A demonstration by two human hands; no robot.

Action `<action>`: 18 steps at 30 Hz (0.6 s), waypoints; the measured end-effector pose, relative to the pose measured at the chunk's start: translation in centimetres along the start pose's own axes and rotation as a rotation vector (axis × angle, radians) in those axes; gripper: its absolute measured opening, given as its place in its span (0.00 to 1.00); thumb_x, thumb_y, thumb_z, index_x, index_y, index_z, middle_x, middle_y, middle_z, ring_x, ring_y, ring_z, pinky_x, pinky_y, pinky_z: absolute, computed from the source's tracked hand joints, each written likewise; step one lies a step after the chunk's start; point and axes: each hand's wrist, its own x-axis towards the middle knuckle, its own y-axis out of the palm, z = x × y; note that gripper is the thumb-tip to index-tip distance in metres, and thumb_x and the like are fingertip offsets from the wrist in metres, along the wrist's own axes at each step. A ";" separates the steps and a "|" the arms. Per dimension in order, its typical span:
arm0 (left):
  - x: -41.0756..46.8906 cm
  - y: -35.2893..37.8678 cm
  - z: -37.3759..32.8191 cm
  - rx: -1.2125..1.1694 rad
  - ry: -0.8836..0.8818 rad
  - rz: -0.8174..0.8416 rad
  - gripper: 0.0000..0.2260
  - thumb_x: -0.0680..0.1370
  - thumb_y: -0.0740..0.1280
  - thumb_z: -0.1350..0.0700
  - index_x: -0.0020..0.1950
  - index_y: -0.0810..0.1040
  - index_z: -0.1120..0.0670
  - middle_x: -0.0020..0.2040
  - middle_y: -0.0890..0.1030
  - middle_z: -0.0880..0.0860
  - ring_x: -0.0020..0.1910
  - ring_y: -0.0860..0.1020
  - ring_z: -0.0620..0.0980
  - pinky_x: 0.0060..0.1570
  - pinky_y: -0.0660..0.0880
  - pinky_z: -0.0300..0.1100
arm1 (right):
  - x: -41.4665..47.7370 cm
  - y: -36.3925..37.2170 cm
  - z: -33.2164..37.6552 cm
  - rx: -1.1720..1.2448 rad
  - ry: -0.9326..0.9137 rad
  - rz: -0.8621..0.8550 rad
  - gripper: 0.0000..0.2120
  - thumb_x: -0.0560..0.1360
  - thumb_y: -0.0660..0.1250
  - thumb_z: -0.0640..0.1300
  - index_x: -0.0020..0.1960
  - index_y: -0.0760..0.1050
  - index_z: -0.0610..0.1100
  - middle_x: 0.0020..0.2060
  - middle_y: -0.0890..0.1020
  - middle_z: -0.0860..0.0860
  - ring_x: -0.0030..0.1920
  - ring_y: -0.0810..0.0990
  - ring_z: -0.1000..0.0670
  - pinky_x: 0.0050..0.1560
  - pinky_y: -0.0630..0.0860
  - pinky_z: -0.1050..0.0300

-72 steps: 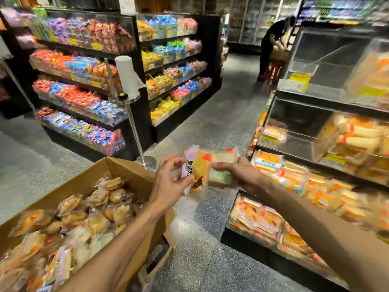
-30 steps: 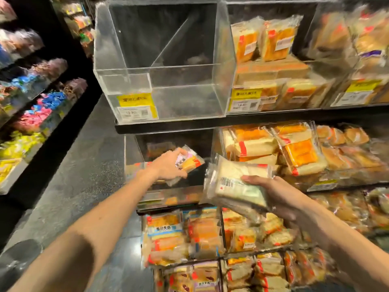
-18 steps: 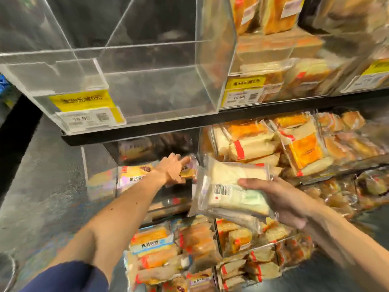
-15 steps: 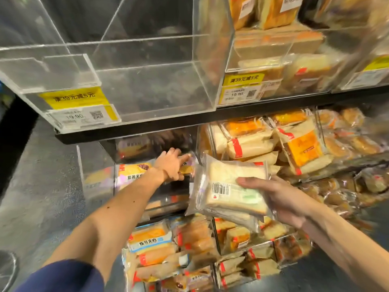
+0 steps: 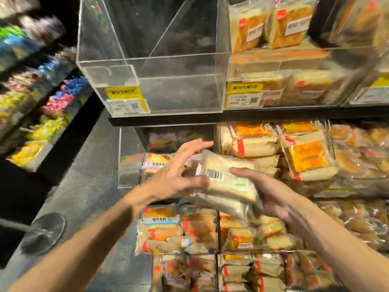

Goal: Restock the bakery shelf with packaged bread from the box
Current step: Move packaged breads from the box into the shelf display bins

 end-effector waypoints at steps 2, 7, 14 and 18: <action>-1.5 0.6 -1.2 0.213 0.024 0.063 0.40 0.63 0.77 0.36 0.71 0.64 0.30 0.78 0.52 0.43 0.77 0.50 0.35 0.73 0.56 0.32 | -0.4 0.3 -0.1 0.023 0.051 0.026 0.19 0.73 0.67 0.48 0.61 0.79 0.40 0.54 0.84 0.39 0.48 0.86 0.42 0.46 0.83 0.50; -4.0 2.4 -1.6 0.313 -0.076 -0.173 0.33 0.62 0.78 0.35 0.64 0.70 0.33 0.74 0.60 0.40 0.74 0.57 0.35 0.71 0.58 0.36 | -1.6 1.8 -1.0 0.092 0.082 0.099 0.26 0.68 0.70 0.58 0.55 0.84 0.39 0.54 0.84 0.37 0.47 0.85 0.38 0.45 0.82 0.38; -5.4 3.2 -2.0 -0.096 -0.171 -0.451 0.23 0.65 0.80 0.46 0.56 0.77 0.47 0.53 0.81 0.44 0.50 0.79 0.37 0.47 0.73 0.29 | -1.5 4.0 -2.1 0.070 0.065 0.314 0.47 0.48 0.83 0.64 0.60 0.82 0.39 0.62 0.78 0.34 0.62 0.77 0.32 0.60 0.71 0.27; -5.5 2.3 -1.7 -0.372 -0.203 -0.511 0.18 0.68 0.74 0.48 0.54 0.78 0.53 0.47 0.83 0.49 0.47 0.79 0.44 0.44 0.76 0.37 | -0.6 4.7 -2.2 0.048 0.019 0.339 0.45 0.49 0.83 0.64 0.61 0.81 0.43 0.63 0.78 0.34 0.63 0.78 0.33 0.60 0.71 0.28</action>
